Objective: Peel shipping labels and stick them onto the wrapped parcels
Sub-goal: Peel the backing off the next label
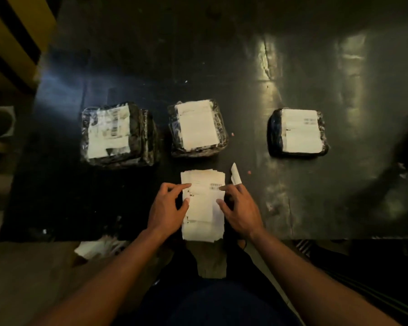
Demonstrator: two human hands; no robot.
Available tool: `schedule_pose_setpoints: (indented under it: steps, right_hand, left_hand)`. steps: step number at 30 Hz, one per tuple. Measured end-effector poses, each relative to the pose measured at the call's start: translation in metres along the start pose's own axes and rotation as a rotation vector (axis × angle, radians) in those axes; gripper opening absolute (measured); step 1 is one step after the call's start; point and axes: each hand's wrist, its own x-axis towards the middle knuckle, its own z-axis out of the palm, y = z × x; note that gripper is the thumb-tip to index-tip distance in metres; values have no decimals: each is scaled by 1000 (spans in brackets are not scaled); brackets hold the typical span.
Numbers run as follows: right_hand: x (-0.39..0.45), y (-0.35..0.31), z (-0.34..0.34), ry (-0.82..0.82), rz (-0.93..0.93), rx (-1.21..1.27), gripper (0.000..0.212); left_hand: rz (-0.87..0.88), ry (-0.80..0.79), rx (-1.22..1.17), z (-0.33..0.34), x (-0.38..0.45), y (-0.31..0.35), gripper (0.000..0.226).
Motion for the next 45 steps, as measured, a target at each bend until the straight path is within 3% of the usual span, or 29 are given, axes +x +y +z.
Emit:
schedule_pose_setpoints:
  steps: [5, 14, 32, 40, 45]
  right_hand:
    - [6, -6, 24, 34, 128, 71, 31]
    - [24, 6, 18, 75, 279, 321, 28]
    - [30, 17, 6, 3, 262, 461, 29]
    - [26, 15, -8, 120, 216, 387, 32]
    - [17, 9, -38, 93, 177, 429, 34]
  left_hand:
    - [-49, -126, 19, 19, -4, -8, 54]
    - [-25, -159, 27, 24, 3, -14, 63]
    - [31, -244, 144, 17, 6, -14, 64]
    - [11, -234, 138, 16, 7, -14, 69]
    - [18, -247, 155, 13, 5, -13, 70]
